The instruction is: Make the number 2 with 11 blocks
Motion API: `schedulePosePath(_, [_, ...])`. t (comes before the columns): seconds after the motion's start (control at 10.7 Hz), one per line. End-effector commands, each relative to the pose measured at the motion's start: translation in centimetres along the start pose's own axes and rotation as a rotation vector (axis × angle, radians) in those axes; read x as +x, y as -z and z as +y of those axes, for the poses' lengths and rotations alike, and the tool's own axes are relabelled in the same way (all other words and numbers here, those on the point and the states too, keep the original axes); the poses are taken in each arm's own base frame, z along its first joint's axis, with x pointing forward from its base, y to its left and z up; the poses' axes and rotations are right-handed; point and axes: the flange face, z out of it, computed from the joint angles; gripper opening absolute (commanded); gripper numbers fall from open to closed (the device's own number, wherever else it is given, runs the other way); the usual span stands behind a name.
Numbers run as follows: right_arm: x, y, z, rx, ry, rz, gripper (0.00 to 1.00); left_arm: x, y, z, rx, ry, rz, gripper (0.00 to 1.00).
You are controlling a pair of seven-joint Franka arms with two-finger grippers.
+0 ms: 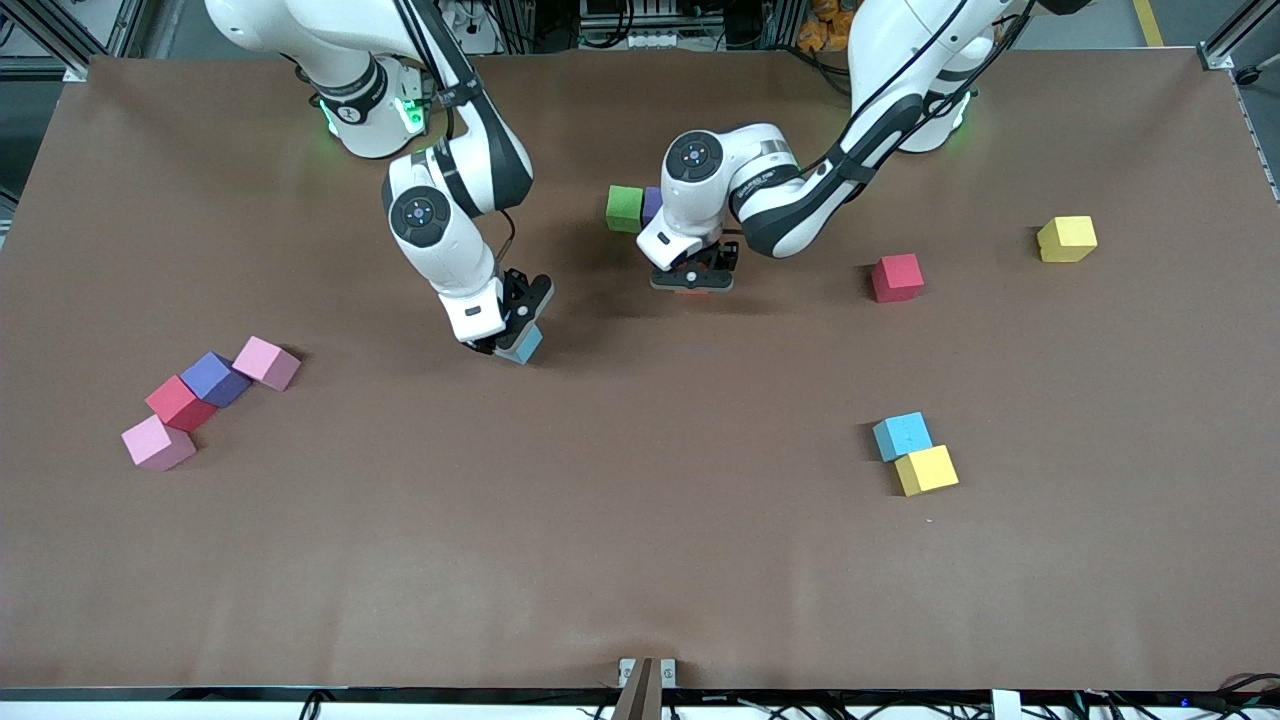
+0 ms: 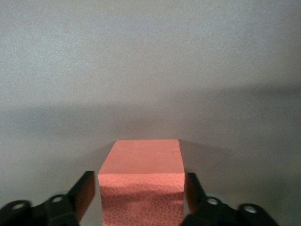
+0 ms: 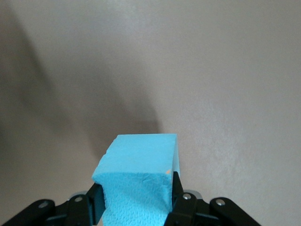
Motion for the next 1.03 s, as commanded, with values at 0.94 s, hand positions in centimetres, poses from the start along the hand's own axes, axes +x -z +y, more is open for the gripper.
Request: schedulePosePath(0.94, [9.6, -1.6, -10.0, 0.082, 0.175, -0.106, 0.26, 12.2, 10.6, -12.6, -0.100, 0.244, 0.155, 1.00])
